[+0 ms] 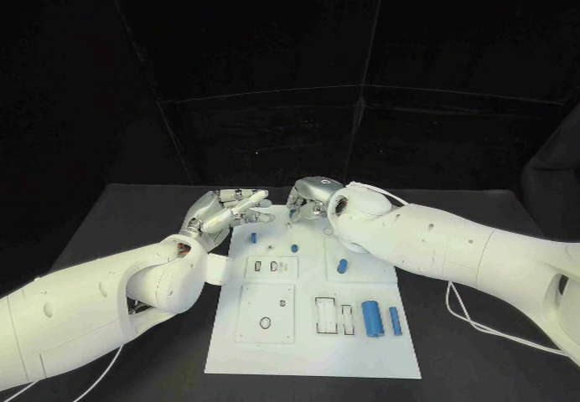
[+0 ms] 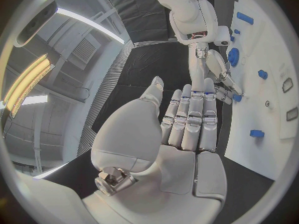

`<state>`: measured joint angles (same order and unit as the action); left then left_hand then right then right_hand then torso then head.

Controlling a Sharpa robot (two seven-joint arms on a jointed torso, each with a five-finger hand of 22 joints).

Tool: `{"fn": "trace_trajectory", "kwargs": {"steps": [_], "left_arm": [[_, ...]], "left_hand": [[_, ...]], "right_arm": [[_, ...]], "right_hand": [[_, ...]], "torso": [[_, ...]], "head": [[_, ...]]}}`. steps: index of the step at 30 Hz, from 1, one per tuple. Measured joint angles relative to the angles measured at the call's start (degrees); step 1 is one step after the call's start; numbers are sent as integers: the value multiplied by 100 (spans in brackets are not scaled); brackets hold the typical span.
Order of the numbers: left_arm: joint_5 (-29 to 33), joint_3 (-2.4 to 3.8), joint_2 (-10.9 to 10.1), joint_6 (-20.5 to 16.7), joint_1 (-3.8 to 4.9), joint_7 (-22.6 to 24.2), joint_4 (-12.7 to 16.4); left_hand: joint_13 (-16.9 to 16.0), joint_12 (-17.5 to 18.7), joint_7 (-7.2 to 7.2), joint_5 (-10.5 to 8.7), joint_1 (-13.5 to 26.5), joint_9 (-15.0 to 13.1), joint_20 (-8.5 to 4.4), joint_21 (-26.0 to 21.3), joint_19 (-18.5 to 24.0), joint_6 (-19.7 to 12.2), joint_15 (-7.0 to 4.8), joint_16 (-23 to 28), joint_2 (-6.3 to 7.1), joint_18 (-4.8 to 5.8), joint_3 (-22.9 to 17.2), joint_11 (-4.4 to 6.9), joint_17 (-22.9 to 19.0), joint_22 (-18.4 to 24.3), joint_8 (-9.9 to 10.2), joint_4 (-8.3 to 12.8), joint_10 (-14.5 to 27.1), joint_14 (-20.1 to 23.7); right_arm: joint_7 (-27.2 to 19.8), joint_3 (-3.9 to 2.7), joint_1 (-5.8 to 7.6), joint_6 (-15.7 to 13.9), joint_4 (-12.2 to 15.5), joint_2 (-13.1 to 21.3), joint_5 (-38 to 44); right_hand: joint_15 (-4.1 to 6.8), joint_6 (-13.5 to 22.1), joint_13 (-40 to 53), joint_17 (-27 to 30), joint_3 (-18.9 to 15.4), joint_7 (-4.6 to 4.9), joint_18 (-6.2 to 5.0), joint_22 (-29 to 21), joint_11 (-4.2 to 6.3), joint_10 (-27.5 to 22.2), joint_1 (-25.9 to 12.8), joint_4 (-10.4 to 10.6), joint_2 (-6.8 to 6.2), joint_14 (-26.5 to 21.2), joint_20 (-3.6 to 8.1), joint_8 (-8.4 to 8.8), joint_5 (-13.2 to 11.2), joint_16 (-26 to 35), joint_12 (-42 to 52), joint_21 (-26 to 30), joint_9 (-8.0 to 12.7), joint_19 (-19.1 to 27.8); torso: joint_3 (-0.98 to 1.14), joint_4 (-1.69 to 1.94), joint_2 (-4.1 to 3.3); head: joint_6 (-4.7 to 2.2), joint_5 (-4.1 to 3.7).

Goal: Assemble the parts on the task board

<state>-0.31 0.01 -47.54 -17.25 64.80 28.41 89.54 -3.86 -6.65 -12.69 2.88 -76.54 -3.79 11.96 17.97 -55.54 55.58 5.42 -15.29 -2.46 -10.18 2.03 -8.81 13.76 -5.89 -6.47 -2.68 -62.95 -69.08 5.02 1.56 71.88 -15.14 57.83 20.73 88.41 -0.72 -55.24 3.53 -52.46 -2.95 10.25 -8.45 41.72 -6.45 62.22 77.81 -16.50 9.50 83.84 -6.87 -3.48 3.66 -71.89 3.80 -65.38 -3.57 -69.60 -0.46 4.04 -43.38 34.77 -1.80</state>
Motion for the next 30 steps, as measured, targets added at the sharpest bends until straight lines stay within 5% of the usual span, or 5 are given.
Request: {"fn": "trace_trajectory", "kwargs": {"steps": [7,14,19,22,30], "left_arm": [[0,0,-6,10,1,-8,-5],[-1,0,-47,23,2,-16,-7],[-1,0,-68,31,3,-20,-1],[-1,0,-73,36,4,-23,1],[-1,-1,-84,53,4,-30,-1]], "left_hand": [[0,0,0,0,0,0,0,0,0,0,-9,0,0,0,0,0,0,0,0,0,0,9],[0,0,0,0,0,0,0,0,0,0,-8,0,0,0,16,0,6,6,0,16,0,8],[0,0,0,0,0,0,0,0,0,0,-8,0,0,1,16,0,5,6,0,16,0,8],[0,0,0,0,0,0,0,0,0,0,-8,0,0,1,16,0,5,6,0,16,0,8],[0,0,0,0,0,-5,0,0,0,0,-8,0,0,1,16,0,5,5,0,16,-1,8]], "right_arm": [[-14,0,0,-103,214,189,3],[-96,-3,26,-453,916,916,-164],[-102,-125,78,-478,1322,1416,-475],[-80,-156,90,-415,1490,1650,-665],[149,-180,90,11,1614,2072,-1129]], "right_hand": [[-21,80,1,132,15,2,0,-235,-20,-82,-68,15,-99,-21,-18,0,0,87,0,137,-2,102],[-20,-37,51,-117,11,-12,1,-17,47,304,-236,75,-266,-21,14,-29,132,-47,219,15,-25,27],[172,94,427,-1398,-183,-178,90,896,302,1557,-562,277,-527,18,163,-29,662,-753,914,-535,-17,-451],[249,197,796,-1520,-265,-238,92,1106,396,1900,-670,395,-660,20,260,-29,767,-850,1299,-674,-21,-549],[249,320,5173,-2159,-17,-217,182,1683,428,1803,-424,1129,-1069,20,269,-140,982,-1206,5316,-1031,-47,-740]], "torso": [[1,-4,-2],[7,-25,-1],[7,-53,5],[8,-62,6],[14,-82,7]], "head": [[-13,5],[-35,4],[-63,-12],[-68,-25],[-80,-81]]}}
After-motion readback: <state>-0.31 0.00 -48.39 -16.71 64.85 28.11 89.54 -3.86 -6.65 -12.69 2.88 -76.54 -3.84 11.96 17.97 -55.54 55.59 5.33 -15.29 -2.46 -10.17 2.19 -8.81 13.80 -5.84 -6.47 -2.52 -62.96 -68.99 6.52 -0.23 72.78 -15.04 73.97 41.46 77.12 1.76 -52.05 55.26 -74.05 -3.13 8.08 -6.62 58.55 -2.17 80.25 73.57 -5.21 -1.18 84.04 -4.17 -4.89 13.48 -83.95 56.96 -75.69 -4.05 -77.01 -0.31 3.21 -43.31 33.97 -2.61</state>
